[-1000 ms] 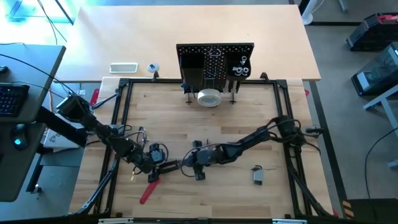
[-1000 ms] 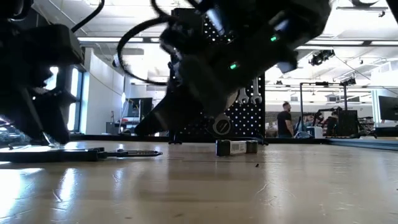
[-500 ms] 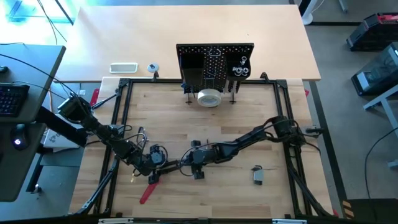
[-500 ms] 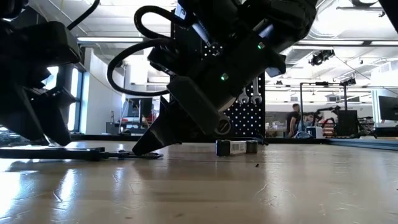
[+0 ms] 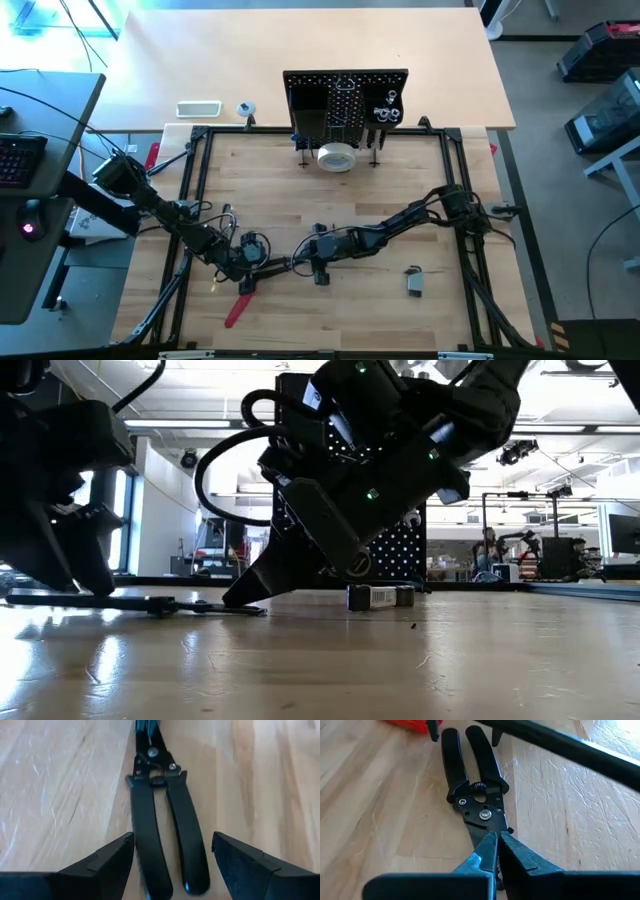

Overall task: Hang tools onto peg board
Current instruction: Hang the black wire stripper on the peg board

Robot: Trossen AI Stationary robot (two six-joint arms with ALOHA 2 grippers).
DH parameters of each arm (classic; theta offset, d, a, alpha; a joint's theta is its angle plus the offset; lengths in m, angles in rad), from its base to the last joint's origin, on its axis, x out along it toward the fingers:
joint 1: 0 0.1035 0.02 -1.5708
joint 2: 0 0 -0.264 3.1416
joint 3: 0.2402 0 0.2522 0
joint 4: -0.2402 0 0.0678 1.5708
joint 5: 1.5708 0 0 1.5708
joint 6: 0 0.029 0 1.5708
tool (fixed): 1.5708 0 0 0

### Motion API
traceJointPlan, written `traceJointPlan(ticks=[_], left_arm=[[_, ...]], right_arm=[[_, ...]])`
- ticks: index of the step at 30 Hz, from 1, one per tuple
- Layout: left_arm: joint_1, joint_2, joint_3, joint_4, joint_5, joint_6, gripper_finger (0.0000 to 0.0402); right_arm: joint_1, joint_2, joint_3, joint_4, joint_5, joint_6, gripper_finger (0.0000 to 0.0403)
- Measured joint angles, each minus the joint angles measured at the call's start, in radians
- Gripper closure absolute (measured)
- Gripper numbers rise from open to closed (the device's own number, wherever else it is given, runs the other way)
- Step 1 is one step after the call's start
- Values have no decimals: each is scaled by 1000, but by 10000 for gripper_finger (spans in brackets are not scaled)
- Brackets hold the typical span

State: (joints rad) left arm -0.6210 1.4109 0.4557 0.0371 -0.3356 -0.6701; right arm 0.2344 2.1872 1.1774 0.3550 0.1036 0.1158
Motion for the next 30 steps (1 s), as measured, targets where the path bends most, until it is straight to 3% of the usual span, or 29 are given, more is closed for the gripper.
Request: traceJointPlan(ticks=[8,15,20,25,30], left_arm=[[-42,3,0,-38,-5,1,139],[-75,25,7,-52,-68,25,139],[-91,138,88,-98,-111,74,139],[-110,263,237,-297,-187,83,138],[-109,300,291,-363,-196,68,139]], right_arm=[[-13,3,-2,13,-9,7,401],[-23,3,-2,12,-18,8,401],[-24,3,-2,3,-15,8,401],[-24,23,-3,4,-9,38,401],[-26,49,-1,35,-38,67,401]])
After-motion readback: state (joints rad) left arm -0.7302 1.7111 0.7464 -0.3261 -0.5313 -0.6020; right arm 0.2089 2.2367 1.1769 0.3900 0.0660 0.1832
